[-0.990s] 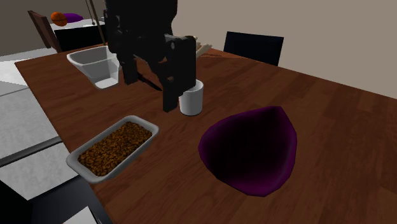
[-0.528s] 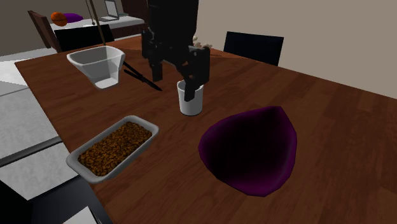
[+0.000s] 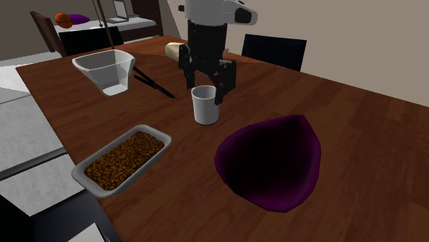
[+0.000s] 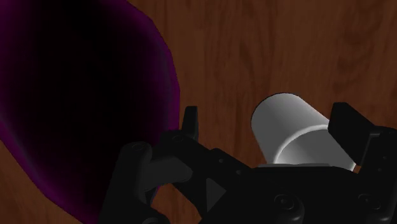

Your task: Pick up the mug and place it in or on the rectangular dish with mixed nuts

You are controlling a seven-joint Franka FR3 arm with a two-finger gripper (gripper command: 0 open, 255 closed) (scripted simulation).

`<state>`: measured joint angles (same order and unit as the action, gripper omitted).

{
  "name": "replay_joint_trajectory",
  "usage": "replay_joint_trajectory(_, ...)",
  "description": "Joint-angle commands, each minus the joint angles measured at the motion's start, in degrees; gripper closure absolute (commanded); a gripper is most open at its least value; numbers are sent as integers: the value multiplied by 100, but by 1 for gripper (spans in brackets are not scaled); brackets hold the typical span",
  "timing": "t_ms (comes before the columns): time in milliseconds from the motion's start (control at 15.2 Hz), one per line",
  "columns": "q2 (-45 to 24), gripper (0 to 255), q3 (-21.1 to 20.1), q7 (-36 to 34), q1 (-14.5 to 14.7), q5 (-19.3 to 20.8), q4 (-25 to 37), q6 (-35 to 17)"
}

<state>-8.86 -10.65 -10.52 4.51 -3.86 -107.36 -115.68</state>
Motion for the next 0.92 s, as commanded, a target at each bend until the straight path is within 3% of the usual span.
replay_joint_trajectory(0,-487,0,-11,-139,67,132,472,-31)
replay_joint_trajectory(396,-1805,0,28,-464,327,460,1933,90)
replay_joint_trajectory(858,-1994,0,43,-481,354,490,1672,-359)
